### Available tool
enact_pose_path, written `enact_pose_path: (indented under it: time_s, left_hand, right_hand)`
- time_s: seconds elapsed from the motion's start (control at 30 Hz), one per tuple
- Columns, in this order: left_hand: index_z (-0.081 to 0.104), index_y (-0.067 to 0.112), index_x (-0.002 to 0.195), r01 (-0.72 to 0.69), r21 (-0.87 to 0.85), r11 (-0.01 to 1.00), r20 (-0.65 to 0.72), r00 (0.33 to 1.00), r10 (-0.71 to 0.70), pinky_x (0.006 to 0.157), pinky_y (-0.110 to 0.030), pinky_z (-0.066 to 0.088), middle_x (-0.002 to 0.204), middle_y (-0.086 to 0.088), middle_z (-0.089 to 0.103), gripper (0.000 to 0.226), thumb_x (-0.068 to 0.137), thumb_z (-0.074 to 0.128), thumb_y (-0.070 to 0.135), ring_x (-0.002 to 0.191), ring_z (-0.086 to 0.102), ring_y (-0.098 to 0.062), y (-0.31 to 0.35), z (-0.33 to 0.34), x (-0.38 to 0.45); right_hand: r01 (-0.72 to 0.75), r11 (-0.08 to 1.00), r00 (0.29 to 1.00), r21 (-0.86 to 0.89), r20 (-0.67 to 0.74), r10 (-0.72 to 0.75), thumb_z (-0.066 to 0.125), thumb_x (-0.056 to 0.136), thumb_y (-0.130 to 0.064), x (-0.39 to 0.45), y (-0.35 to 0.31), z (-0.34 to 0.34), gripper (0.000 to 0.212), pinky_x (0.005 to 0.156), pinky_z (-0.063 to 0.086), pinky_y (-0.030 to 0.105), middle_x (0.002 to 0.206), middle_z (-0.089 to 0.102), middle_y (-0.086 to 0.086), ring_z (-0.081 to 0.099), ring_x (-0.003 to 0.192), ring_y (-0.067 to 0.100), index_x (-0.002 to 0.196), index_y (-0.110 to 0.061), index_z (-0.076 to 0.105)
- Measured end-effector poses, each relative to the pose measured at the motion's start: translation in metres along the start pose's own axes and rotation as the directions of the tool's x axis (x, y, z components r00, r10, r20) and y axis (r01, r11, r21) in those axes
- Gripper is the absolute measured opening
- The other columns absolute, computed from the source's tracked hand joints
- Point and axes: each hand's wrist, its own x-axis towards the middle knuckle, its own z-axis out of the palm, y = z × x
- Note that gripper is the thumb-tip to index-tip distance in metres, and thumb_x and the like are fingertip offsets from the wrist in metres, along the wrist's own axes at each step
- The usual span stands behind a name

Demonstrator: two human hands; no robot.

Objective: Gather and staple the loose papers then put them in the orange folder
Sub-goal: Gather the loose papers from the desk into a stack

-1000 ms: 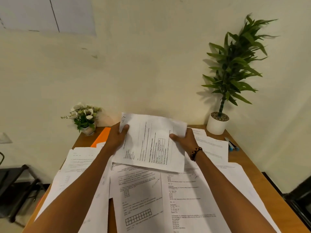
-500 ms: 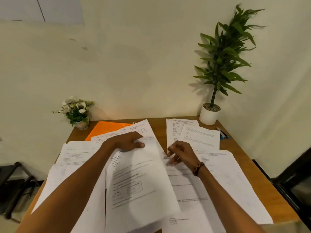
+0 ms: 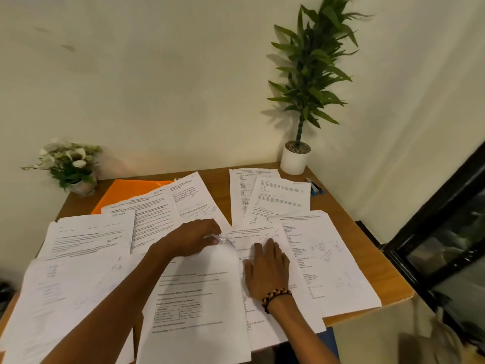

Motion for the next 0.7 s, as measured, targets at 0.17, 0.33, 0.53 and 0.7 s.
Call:
enact_pose_path:
  time_s: [0.17,0.33,0.53,0.7]
  left_hand:
    - [0.067,0.028,0.127,-0.038,0.031,0.999,-0.011,0.999,0.038,0.11,-0.022,0.025,0.153,0.012,0.045,0.03,0.101,0.056,0.037,0.139,0.041,-0.014,0.012,0.011,0.002]
    - [0.065,0.027,0.132,-0.021,0.001,1.0,0.017,1.0,0.021,0.114,-0.027,0.024,0.157,0.009,0.042,0.034,0.101,0.056,0.038,0.144,0.037,-0.018,0.015,0.012,0.003]
    - [0.064,0.03,0.131,-0.007,-0.017,1.0,0.022,1.0,0.007,0.12,-0.034,0.023,0.157,0.01,0.041,0.034,0.1,0.056,0.042,0.145,0.036,-0.017,0.012,0.014,0.006]
    - [0.066,0.034,0.127,-0.045,-0.076,0.996,0.012,0.999,0.046,0.118,-0.035,0.029,0.157,0.011,0.042,0.03,0.099,0.059,0.042,0.142,0.039,-0.017,0.02,0.016,0.018]
  right_hand:
    - [0.074,0.996,0.997,0.054,0.008,-0.075,0.033,0.101,-0.044,-0.009,-0.004,0.004,0.059,0.124,0.009,0.047,0.166,0.008,0.014,0.008,0.153,0.031,0.157,-0.026,0.023]
    - [0.012,0.971,0.986,0.239,-0.164,0.028,0.047,0.097,-0.036,-0.001,0.006,-0.008,0.043,0.116,0.03,0.044,0.157,0.034,0.009,0.031,0.142,0.028,0.137,-0.022,0.053]
    - [-0.217,0.955,0.967,0.203,-0.091,0.239,0.059,0.088,-0.042,0.007,0.029,-0.017,0.062,0.106,0.03,0.045,0.144,0.04,0.007,0.035,0.129,0.029,0.143,-0.023,0.037]
    - [-0.205,0.839,0.934,0.503,-0.157,0.322,0.066,0.085,-0.013,0.01,0.026,-0.015,0.049,0.101,0.032,0.038,0.124,0.05,-0.003,0.041,0.118,0.019,0.128,-0.027,0.046]
